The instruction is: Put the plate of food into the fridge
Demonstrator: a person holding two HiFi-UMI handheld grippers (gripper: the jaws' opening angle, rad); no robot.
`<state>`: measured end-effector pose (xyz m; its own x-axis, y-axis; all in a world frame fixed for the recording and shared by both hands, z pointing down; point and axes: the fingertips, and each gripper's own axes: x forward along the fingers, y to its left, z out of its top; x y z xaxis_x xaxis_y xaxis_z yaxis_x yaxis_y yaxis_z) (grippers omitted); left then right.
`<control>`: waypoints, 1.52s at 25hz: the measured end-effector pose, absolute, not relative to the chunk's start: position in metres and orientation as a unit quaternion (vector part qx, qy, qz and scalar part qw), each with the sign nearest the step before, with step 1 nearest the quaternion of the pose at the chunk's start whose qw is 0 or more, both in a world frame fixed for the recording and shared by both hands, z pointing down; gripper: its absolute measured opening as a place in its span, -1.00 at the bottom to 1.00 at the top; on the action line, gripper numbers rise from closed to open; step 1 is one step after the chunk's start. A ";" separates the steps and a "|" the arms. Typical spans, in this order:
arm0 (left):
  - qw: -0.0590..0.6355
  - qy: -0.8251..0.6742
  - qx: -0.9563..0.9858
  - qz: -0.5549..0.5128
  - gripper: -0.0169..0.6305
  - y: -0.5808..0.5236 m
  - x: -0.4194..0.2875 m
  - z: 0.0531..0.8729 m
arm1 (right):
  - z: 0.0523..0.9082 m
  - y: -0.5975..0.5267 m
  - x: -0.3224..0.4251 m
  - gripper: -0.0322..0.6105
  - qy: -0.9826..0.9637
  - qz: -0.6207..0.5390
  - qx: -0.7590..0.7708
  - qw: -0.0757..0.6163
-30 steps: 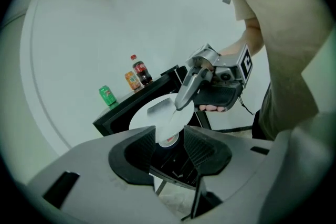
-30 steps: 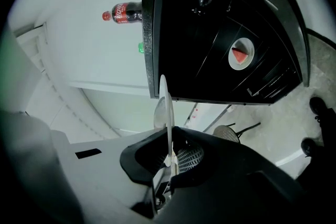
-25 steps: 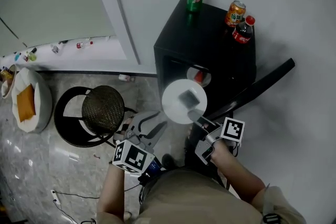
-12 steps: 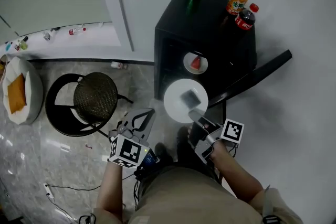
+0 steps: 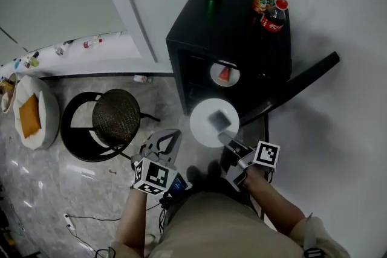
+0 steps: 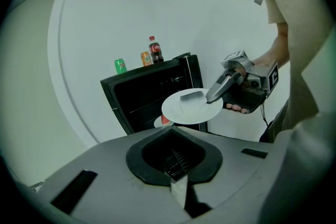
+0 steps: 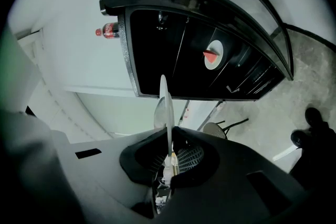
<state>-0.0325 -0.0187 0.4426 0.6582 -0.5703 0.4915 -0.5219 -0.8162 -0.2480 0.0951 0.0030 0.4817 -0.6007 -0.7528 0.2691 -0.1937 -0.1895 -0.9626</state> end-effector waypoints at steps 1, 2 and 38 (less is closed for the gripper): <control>0.040 0.300 -0.908 -0.290 -0.92 -0.018 -0.030 0.443 | 0.485 0.003 0.098 -0.81 0.599 -0.666 -0.392 0.208; 0.038 0.301 -0.906 -0.295 -0.92 -0.018 -0.026 0.444 | 0.489 0.004 0.101 -0.81 0.598 -0.670 -0.390 0.203; -0.015 0.292 -0.896 -0.335 -0.92 -0.071 -0.054 0.513 | 0.561 -0.043 0.078 -0.81 0.588 -0.682 -0.379 0.215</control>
<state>-0.0538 -0.0713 0.5126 0.6059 -0.5123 0.6086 -0.5329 -0.8294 -0.1677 0.0784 -0.0426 0.5610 -0.6199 -0.7387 0.2645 -0.1530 -0.2168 -0.9642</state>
